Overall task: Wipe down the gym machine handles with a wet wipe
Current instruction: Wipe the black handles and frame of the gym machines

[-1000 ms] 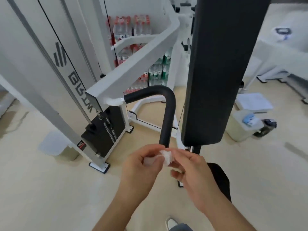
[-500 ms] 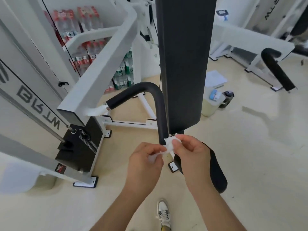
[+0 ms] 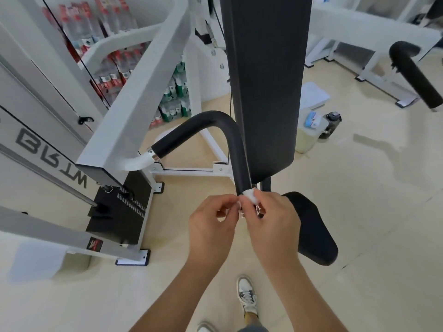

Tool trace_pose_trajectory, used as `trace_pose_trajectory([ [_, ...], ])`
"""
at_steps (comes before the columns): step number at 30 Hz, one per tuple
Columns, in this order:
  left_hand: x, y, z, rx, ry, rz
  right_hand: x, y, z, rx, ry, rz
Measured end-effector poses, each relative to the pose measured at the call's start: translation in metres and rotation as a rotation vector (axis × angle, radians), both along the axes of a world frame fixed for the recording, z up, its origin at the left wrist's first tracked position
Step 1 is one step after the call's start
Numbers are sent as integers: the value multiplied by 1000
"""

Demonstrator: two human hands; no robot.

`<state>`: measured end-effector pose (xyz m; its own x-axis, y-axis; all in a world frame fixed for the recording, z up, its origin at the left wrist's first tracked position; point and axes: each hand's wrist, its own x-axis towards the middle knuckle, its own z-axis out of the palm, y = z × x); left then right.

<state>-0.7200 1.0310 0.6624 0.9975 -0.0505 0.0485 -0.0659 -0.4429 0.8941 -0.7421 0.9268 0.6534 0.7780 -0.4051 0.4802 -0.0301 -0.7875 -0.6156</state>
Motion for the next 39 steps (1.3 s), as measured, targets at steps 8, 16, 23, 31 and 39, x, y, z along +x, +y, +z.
trace_pose_trajectory([
  [8,2,1,9,-193,177,11,-15,9,-10,-50,-109,-20],
  [16,5,-6,9,-309,159,77,-10,9,-7,-104,-103,-14],
  [23,11,-12,11,-167,13,70,12,-4,8,234,-2,-48],
  [31,1,-2,9,-255,212,92,7,7,5,-7,-12,-13],
  [39,10,-4,11,-231,227,99,-6,12,-3,-133,9,-60],
])
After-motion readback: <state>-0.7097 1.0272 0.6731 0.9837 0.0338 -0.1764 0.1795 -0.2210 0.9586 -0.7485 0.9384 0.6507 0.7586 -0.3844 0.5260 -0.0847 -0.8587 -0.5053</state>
